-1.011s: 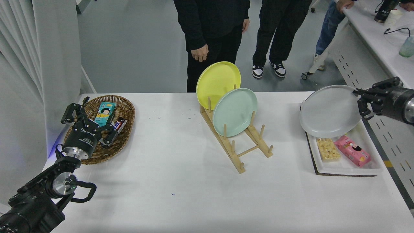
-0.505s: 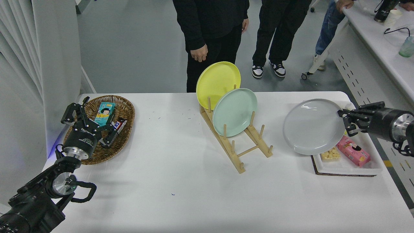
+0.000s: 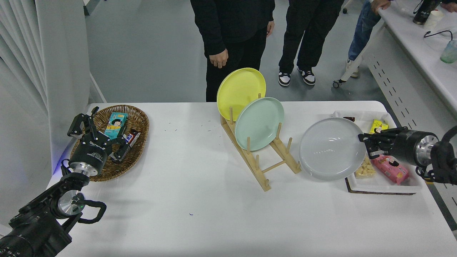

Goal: Place the plate on the table

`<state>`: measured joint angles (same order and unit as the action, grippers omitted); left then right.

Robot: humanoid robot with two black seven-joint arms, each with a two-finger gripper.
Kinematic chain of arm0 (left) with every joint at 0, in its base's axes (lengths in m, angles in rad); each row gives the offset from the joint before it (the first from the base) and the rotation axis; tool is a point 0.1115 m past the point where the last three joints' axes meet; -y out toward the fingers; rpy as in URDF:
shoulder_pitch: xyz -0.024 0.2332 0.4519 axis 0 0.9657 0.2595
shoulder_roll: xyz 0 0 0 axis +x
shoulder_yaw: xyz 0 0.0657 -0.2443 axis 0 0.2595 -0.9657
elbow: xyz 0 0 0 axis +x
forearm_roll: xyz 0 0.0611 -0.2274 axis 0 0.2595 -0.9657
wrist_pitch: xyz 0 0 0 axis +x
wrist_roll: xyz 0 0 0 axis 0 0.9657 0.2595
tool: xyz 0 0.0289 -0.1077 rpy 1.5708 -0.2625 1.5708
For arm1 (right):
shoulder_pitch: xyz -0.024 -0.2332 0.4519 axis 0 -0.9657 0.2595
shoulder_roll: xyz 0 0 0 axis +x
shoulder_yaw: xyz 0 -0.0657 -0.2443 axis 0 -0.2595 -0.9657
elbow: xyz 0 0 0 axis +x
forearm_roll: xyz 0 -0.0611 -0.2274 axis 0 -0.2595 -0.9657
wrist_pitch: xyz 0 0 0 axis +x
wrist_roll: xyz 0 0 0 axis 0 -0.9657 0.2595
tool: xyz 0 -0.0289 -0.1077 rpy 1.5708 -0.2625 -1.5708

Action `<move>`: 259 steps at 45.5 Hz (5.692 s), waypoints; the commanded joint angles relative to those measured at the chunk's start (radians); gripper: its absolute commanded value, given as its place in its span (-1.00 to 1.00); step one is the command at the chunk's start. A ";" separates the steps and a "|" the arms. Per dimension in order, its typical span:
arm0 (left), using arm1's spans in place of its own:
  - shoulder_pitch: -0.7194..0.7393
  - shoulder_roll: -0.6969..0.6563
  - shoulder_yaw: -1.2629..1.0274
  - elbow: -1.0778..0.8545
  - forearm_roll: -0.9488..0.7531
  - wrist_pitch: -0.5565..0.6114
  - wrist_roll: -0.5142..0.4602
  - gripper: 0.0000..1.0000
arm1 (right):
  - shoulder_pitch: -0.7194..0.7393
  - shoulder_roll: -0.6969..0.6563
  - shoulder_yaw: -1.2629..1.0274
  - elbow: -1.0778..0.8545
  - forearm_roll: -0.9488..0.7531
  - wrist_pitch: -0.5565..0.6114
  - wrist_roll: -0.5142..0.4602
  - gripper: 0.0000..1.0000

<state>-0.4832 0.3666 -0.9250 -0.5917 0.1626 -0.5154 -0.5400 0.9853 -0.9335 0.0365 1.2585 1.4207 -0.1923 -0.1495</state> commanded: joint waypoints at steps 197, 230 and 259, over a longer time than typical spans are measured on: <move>0.000 0.000 0.000 0.000 0.000 -0.002 0.000 0.96 | -0.011 0.168 -0.081 0.026 -0.035 0.004 -0.016 0.99; 0.000 0.000 0.000 0.001 0.000 -0.002 0.000 0.96 | 0.107 0.173 0.020 -0.178 -0.845 0.247 -0.012 0.99; 0.000 0.000 0.000 0.000 0.000 -0.002 -0.002 0.96 | 0.021 0.300 0.409 -0.554 -1.544 0.542 0.042 0.99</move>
<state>-0.4832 0.3666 -0.9250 -0.5916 0.1626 -0.5169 -0.5401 1.0836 -0.7050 0.2258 0.8755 0.1406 0.2070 -0.1409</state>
